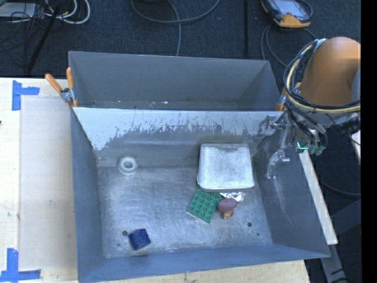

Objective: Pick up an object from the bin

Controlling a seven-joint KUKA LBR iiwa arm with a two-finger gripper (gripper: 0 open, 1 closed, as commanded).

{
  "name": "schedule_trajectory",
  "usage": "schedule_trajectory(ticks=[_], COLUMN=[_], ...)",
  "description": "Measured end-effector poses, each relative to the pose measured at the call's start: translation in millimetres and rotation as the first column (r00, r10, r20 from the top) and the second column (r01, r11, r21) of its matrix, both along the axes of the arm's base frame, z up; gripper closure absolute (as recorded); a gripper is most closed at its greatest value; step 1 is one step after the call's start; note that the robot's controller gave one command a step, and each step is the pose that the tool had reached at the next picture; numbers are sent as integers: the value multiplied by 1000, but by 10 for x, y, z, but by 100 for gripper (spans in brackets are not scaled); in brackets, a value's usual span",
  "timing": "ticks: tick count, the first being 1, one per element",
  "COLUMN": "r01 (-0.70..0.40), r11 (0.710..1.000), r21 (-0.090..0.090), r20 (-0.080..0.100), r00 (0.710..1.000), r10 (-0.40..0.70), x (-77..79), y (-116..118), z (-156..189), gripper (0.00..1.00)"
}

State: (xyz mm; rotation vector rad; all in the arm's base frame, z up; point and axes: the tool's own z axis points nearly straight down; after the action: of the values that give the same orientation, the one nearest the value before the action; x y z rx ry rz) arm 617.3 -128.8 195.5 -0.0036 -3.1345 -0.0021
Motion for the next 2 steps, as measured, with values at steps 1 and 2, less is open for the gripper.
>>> schedule_trajectory(ticks=[1,2], r01=[-480,-328], r11=[877,945], r21=[-5,0], r20=[6,6], r00=[877,945], r10=[480,328], x=[-465,-675], y=[659,686], z=[-1152,-955], gripper=[0,0])
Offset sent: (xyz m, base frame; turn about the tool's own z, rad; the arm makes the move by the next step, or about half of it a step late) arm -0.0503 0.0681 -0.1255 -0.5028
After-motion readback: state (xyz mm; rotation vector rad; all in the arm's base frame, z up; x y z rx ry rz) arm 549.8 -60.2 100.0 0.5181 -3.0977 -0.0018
